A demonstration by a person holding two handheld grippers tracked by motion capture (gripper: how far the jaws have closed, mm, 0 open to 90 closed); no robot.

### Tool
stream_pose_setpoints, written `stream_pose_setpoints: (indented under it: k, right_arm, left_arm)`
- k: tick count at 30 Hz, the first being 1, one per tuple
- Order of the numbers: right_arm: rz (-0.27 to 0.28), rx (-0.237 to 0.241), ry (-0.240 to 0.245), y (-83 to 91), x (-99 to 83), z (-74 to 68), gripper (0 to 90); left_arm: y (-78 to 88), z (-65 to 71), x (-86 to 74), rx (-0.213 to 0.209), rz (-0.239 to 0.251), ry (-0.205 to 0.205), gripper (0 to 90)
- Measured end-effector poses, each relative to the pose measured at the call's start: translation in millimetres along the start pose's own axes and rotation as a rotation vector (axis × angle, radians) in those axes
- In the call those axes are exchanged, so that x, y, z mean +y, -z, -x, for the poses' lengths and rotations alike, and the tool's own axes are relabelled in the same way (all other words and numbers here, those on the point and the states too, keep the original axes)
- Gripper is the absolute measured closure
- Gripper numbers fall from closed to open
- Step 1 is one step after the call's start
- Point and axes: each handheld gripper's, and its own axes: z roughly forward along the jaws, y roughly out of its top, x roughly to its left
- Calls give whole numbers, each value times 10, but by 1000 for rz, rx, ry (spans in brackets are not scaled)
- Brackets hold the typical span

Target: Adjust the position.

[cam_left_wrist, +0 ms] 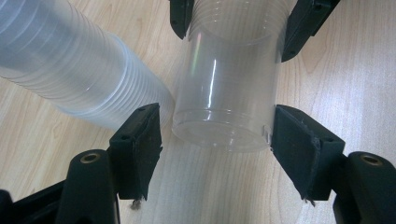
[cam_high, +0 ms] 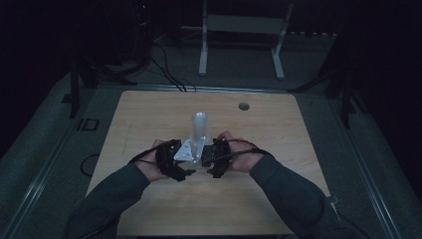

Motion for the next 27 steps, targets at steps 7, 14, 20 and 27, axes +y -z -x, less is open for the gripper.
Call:
stream_pose_setpoints:
  k: [7,14,20,27]
  right_arm:
    - [4,-2,-1,7,11,-10,341]
    - [12,-9,8,20,19,-15,352]
    - [9,-14,23,32,15,-3,354]
    - [22,-4,15,40,8,-16,333]
  left_arm:
    - [-19,11,-7,-2,-3,7,338]
    - [-40,-8,-5,-8,-23,-18,339]
    - [-55,0,-16,-10,-17,-5,382]
    - [-42,-7,-37,-19,-16,-10,413]
